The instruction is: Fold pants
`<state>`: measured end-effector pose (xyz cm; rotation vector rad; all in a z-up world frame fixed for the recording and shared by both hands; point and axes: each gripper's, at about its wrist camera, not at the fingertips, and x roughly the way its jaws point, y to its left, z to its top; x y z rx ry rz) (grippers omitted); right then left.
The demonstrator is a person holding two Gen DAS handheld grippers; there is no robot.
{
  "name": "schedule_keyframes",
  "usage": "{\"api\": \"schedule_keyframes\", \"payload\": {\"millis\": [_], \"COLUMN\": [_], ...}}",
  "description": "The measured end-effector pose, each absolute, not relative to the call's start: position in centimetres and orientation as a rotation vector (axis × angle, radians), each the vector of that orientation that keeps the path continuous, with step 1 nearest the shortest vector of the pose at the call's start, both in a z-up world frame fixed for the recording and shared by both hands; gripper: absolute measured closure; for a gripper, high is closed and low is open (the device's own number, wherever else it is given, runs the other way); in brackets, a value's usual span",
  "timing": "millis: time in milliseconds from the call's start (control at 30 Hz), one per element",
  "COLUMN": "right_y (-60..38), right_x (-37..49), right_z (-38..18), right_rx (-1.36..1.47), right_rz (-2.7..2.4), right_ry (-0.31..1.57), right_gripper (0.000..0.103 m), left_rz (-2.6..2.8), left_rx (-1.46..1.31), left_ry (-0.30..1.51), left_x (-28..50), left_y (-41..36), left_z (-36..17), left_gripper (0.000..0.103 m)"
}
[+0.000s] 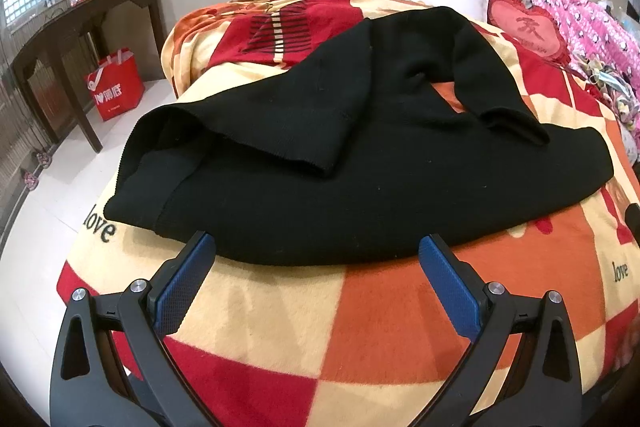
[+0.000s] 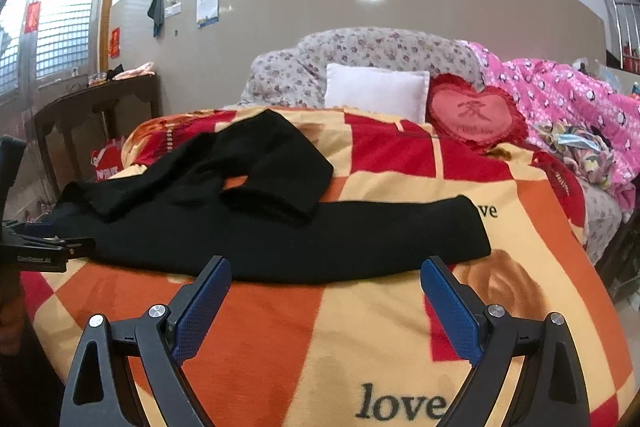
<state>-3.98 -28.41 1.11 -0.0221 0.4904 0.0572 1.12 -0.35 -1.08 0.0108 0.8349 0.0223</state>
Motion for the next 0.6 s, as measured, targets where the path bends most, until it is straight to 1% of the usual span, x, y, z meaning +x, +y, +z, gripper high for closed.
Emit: {"api": "schedule_keyframes", "payload": {"millis": [267, 600], "right_y": [-27.8, -29.0], "right_x": [-3.7, -3.0], "right_z": [0.7, 0.5], "right_rx": [-0.069, 0.044], "right_rz": [0.062, 0.043], "right_ry": [0.536, 0.551], "right_gripper": [0.008, 0.008], "left_rz": [0.023, 0.047], "left_rx": [0.019, 0.066], "left_ry": [0.828, 0.834], "left_x": [1.2, 1.3], "left_y": [-0.8, -1.2], "left_z": [-0.9, -0.5], "left_gripper": [0.001, 0.001]}}
